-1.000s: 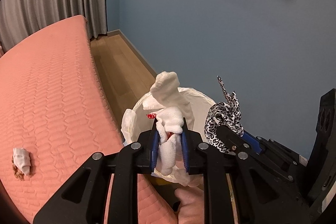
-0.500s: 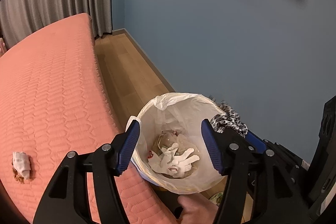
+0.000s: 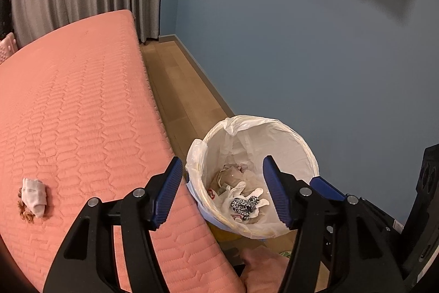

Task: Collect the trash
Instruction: 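Withdraw both open tools toward the brown scrunchie and white sock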

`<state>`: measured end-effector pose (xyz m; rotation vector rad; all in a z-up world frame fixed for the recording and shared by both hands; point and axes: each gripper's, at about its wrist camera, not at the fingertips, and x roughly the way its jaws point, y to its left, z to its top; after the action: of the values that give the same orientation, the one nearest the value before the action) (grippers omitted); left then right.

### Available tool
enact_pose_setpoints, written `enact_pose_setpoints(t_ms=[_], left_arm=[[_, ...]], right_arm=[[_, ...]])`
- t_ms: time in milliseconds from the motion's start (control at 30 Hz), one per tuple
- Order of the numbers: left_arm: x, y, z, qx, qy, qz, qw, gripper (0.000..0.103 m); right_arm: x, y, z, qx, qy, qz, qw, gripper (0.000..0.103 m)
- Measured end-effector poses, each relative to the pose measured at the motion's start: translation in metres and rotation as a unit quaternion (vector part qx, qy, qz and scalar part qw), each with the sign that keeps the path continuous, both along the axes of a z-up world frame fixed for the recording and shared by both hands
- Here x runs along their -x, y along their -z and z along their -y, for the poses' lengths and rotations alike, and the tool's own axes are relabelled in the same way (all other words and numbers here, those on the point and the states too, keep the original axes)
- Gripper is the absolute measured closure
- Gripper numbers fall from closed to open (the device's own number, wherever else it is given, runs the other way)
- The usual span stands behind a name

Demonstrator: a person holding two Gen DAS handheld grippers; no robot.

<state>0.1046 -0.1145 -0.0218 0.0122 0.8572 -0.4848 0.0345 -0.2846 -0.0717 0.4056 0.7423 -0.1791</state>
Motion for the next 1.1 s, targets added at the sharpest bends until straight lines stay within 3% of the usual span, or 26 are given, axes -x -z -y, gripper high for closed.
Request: enact_pose_setpoints(t_ms=[533,800,1100], left_arm=[[0.004,0.009,-0.11,0.02,-0.088,-0.012,0.9958,0.045],[0.002,0.023,-0.179,0.027,-0.145,-0.026,0.9887,0.045],[0.002,0.051,-0.261,0.027,-0.214,-0.052,0.9752,0.044]], right_arm=[[-0.016,0.01,-0.104,0.015,-0.088,-0.026,0.996,0.073],[-0.032,0.015,-0.161,0.024,-0.134,-0.041,0.99,0.073],[-0.053,0.028,-0.228,0.037,-0.187,-0.059,0.98,0.071]])
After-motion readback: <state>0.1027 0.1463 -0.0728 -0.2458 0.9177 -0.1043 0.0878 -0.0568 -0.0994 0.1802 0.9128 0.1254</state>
